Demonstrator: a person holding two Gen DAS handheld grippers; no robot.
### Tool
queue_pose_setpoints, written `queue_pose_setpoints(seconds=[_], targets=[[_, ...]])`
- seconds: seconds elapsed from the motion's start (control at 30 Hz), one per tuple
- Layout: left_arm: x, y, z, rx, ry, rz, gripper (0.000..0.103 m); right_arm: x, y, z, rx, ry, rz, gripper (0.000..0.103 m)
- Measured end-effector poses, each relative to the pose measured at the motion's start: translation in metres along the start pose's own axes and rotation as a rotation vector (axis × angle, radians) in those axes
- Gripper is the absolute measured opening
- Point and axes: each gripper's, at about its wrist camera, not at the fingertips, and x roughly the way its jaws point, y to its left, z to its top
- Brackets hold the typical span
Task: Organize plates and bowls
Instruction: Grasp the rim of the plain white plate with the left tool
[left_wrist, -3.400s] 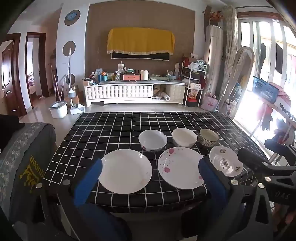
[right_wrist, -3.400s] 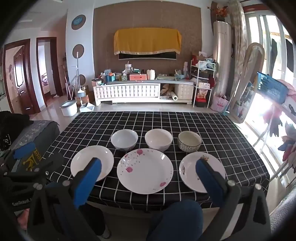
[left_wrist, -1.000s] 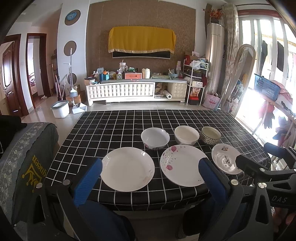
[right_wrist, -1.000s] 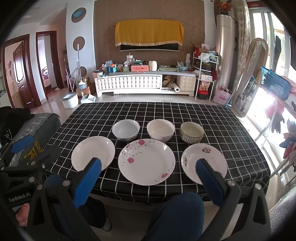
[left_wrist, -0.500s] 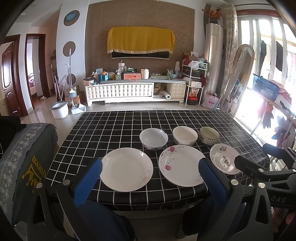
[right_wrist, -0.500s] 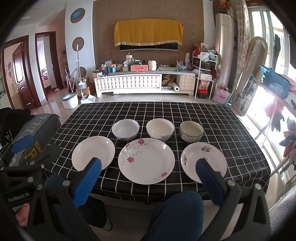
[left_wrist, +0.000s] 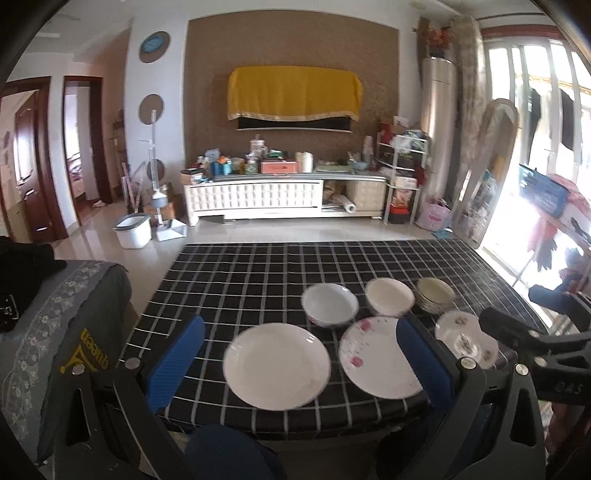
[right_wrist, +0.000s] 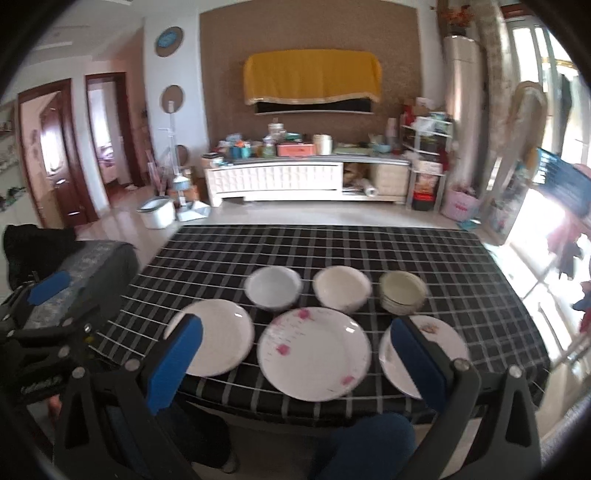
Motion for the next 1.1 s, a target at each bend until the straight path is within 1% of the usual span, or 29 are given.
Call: queue_pose_setpoints(seconds=[0.13,0.2,0.27,0.3,0.33,0.37,0.43,0.47,0.53,0.63,0.8,0.9,1.0,1.1], targets=[[0.012,0.019,0.012,-0.01,0.023,0.015,0.103,0.02,0.014,0.015,-0.021,-0.007,0.011,0.103],[0.022,0.029,0.017,-0.001,0.034,0.039,0.103,0.034,0.022,0.023,-0.026,0.008,0.031,0.103],[0.033,0.038,0.021,0.006,0.061,0.034,0.103,0.046,0.026,0.03,0.0,0.013,0.078,0.103],[0.037,0.043,0.023,-0.003,0.07,0.029,0.103,0.05,0.027,0.032,0.015,0.012,0.076,0.103],[0.043,0.049,0.025,-0.012,0.078,0.03,0.103,0.058,0.03,0.036,0.026,0.021,0.055,0.103],[0.046,0.053,0.026,-0.016,0.083,0.032,0.103,0.067,0.033,0.038,0.027,0.041,0.057,0.103],[0.059,0.062,0.028,-0.023,0.106,0.046,0.103,0.085,0.037,0.041,0.029,0.079,0.11,0.103],[0.064,0.065,0.029,-0.027,0.115,0.048,0.103,0.091,0.039,0.041,0.03,0.087,0.118,0.103],[0.079,0.075,0.028,-0.036,0.147,0.044,0.103,0.109,0.047,0.039,0.004,0.115,0.104,0.103],[0.1,0.086,0.021,-0.044,0.195,0.053,0.103,0.133,0.054,0.036,-0.028,0.168,0.086,0.103],[0.137,0.099,0.004,-0.067,0.287,0.057,0.103,0.174,0.06,0.022,-0.047,0.272,0.111,0.103],[0.161,0.109,-0.01,-0.097,0.347,0.055,0.103,0.193,0.061,0.014,-0.061,0.312,0.098,0.103],[0.181,0.116,-0.025,-0.13,0.397,0.076,0.103,0.209,0.058,0.007,-0.057,0.348,0.096,0.102],[0.2,0.121,-0.038,-0.158,0.453,0.064,0.103,0.226,0.055,-0.002,-0.04,0.387,0.098,0.099]])
